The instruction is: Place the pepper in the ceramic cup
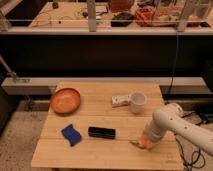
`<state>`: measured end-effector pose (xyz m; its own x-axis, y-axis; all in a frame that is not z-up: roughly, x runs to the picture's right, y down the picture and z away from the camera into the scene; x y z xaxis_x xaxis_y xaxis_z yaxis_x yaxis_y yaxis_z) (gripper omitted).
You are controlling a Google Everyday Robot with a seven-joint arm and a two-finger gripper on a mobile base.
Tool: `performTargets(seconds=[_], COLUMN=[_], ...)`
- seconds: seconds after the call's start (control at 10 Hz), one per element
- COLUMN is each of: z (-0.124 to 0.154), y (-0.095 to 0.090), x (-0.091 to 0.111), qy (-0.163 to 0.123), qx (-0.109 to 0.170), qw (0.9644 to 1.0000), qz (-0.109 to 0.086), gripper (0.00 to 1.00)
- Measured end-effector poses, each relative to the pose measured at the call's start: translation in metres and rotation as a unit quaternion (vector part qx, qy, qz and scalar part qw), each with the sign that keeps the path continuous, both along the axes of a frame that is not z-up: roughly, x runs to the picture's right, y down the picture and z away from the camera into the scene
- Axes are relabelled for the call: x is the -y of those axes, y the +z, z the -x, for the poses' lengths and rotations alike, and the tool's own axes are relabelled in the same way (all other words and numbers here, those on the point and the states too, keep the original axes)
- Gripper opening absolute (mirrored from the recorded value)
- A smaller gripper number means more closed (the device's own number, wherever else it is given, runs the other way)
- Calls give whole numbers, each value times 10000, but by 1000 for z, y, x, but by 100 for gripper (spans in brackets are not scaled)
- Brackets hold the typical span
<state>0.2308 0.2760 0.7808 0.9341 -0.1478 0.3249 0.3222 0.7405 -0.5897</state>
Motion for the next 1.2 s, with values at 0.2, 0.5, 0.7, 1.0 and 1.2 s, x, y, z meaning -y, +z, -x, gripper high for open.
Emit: performTargets(seconds=[0.2, 0.5, 0.7, 1.0, 1.2], z=[0, -4, -8, -13, -14], y=[-2, -8, -13, -13, -13], x=[8, 19, 25, 34, 39], qy=[26, 98, 143, 247, 318], qx=[5, -9, -31, -44, -35], qw=[10000, 9999, 9998, 9995, 9992], qz=[-51, -94, -107, -195, -249], gripper=[1, 1, 1, 1, 1])
